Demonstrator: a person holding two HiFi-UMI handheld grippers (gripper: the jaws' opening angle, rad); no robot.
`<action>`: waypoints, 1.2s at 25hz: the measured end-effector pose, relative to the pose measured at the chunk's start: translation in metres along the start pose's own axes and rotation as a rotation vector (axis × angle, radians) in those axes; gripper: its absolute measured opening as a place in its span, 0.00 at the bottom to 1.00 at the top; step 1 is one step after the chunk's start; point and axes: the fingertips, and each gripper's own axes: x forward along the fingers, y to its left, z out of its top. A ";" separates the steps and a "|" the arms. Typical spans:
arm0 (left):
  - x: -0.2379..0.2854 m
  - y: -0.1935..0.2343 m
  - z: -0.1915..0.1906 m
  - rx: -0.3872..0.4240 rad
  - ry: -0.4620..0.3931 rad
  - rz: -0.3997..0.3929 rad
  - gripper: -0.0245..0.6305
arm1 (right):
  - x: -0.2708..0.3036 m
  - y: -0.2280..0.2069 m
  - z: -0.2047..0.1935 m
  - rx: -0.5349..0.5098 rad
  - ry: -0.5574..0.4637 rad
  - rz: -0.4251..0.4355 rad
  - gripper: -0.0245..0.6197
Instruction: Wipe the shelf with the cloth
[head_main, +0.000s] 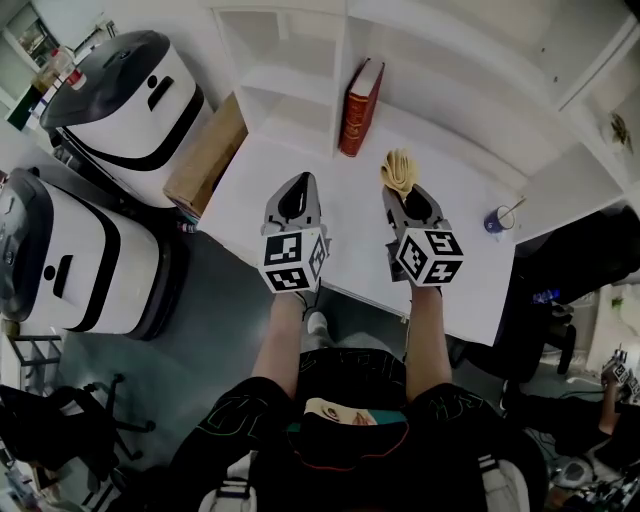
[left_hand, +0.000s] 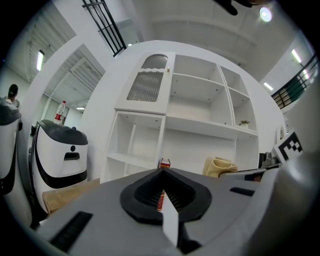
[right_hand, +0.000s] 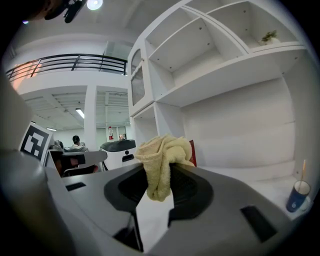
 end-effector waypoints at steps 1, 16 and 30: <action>0.005 0.002 0.004 -0.005 -0.006 -0.007 0.04 | 0.006 0.002 0.005 -0.010 0.000 0.004 0.22; 0.061 0.001 0.106 0.079 -0.165 -0.060 0.04 | 0.062 0.007 0.115 -0.083 -0.161 0.093 0.22; 0.081 -0.021 0.202 0.198 -0.314 -0.099 0.04 | 0.072 0.022 0.212 -0.175 -0.294 0.176 0.22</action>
